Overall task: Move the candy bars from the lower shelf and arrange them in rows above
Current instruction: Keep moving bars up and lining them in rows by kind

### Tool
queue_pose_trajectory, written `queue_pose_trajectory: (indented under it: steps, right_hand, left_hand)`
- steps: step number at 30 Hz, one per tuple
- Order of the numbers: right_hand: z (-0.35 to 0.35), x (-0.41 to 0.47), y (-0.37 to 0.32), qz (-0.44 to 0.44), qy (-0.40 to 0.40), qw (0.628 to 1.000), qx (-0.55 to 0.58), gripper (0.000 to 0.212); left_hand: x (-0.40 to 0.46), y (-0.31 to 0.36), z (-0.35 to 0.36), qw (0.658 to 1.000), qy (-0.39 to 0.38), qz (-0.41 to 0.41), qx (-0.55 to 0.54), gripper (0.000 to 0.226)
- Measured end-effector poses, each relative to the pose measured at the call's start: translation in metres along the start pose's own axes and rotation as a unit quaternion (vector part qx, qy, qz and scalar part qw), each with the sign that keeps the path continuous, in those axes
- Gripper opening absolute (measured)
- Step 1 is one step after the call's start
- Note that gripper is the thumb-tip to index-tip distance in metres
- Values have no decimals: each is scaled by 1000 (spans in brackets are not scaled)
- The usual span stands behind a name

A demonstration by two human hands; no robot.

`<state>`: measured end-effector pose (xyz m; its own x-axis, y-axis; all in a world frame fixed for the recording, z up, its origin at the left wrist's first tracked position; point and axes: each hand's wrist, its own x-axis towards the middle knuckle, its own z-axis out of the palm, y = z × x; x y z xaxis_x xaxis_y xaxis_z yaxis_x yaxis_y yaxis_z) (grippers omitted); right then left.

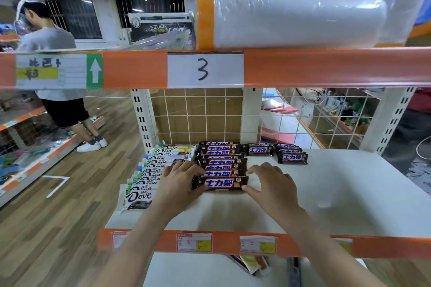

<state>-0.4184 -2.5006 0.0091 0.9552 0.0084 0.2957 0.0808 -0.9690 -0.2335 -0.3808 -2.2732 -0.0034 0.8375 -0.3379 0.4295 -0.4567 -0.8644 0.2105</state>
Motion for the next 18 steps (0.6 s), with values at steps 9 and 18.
queue_pose_trajectory:
  steps: [9, 18]
  right_hand:
    - [-27, -59, 46, 29, 24, 999, 0, 35]
    - [-58, -120, 78, 56, 28, 998, 24, 33]
  left_hand:
    - [-25, 64, 14, 999, 14, 20, -22, 31]
    - [-61, 132, 15, 998, -34, -18, -50, 29]
